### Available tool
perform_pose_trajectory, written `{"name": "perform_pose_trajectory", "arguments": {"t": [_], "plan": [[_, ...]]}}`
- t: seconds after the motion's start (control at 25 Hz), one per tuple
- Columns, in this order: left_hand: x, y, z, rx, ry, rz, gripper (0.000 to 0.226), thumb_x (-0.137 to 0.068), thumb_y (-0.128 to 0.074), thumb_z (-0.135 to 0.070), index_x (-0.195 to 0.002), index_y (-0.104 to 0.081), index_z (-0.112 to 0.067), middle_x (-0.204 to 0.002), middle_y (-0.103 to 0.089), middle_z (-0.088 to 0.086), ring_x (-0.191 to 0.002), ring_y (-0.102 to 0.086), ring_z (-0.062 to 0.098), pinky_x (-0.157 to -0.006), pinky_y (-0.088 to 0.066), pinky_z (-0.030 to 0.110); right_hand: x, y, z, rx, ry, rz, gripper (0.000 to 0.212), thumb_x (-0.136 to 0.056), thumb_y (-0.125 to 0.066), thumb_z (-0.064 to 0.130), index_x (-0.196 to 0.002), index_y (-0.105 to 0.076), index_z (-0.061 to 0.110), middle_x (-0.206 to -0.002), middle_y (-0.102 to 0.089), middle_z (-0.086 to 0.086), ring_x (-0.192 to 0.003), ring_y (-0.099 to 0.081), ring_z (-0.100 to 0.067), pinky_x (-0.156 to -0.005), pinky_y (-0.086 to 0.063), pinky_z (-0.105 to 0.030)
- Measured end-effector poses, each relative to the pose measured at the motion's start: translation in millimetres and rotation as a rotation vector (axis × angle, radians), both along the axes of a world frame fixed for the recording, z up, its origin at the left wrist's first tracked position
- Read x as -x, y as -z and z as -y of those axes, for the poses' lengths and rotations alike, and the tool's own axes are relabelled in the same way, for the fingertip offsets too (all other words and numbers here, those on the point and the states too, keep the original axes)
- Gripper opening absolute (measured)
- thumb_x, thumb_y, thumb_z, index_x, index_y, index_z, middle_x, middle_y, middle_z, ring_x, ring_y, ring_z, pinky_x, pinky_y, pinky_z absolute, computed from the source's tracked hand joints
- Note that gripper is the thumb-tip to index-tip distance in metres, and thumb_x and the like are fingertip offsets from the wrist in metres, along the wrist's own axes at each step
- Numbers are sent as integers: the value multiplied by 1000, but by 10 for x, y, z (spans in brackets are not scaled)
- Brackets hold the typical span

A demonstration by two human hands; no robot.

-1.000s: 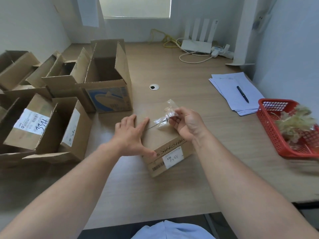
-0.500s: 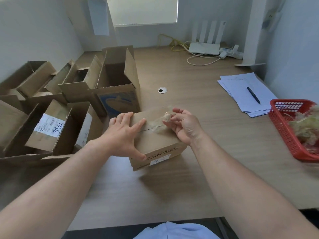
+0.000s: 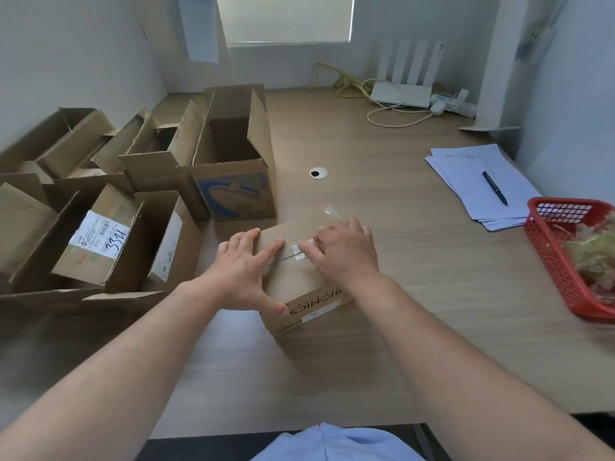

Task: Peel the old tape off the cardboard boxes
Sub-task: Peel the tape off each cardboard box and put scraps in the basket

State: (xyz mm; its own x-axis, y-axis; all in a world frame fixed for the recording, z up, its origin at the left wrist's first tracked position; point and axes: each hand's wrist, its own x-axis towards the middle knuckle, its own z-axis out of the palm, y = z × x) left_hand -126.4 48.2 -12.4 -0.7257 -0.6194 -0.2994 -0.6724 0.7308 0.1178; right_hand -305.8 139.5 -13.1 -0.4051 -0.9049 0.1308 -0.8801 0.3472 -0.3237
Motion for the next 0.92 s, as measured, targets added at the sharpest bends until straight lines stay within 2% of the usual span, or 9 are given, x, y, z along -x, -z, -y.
{"name": "perform_pose_trajectory", "arguments": {"t": [0.08, 0.2, 0.28, 0.36, 0.48, 0.64, 0.8, 0.92], "plan": [[33, 8, -10, 5, 5, -11, 124, -52, -63, -84, -148, 5, -43, -156, 7, 1, -138, 9, 19, -115, -2, 45, -133, 28, 24, -14, -9, -31, 40, -88, -54, 44, -111, -63, 13, -118, -52, -9, -115, -40, -29, -96, -31, -36], [58, 6, -15, 16, 17, -16, 124, -52, -62, -84, -150, 1, -40, -156, 7, 2, -139, 8, 21, -115, -2, 44, -334, 49, 40, 132, -84, 106, 48, -88, -57, 20, -132, -45, 6, -126, -45, -16, -117, -44, -32, -96, -35, -35], [67, 4, -11, 15, 22, -3, 124, -53, -62, -84, -150, 0, -38, -157, 7, 3, -139, 8, 21, -115, -3, 44, -387, 50, 62, 167, -112, 186, 54, -88, -56, 12, -138, -37, 4, -128, -47, -16, -116, -46, -32, -95, -37, -36], [75, 5, -19, 6, 26, 5, 124, -53, -62, -84, -150, 1, -38, -157, 8, 3, -140, 8, 24, -115, -3, 44, -353, 44, 96, 153, -77, 171, 46, -88, -55, 11, -131, -42, 5, -120, -55, -15, -111, -49, -32, -92, -38, -37], [78, 13, -22, -5, 23, 10, 125, -53, -63, -84, -150, 3, -40, -157, 8, 5, -141, 7, 27, -115, -3, 44, -293, 29, 103, 169, -62, 127, 23, -87, -51, 6, -109, -57, 7, -105, -62, -13, -101, -53, -33, -80, -36, -36], [66, 10, -9, -23, 47, 7, 125, -53, -63, -85, -149, 6, -42, -158, 8, 5, -142, 8, 27, -115, -1, 44, -67, -28, 131, 308, 234, 498, 19, -82, -53, -1, -94, -67, 4, -101, -64, -12, -101, -55, -29, -81, -38, -31], [98, -1, 22, -12, 101, 6, 125, -53, -63, -85, -148, 6, -43, -158, 9, 4, -142, 8, 26, -115, 0, 43, 57, 4, 77, 140, 261, 392, 19, -86, -54, 10, -93, -71, 13, -107, -57, -7, -113, -40, -25, -79, -32, -25], [57, -12, 93, -12, 147, 13, 124, -54, -63, -84, -148, 7, -44, -158, 10, 2, -143, 10, 24, -115, 3, 43, 151, -15, -5, 213, 316, 498, 16, -83, -60, 8, -86, -72, 16, -106, -47, -2, -103, -50, -19, -81, -37, -20]]}}
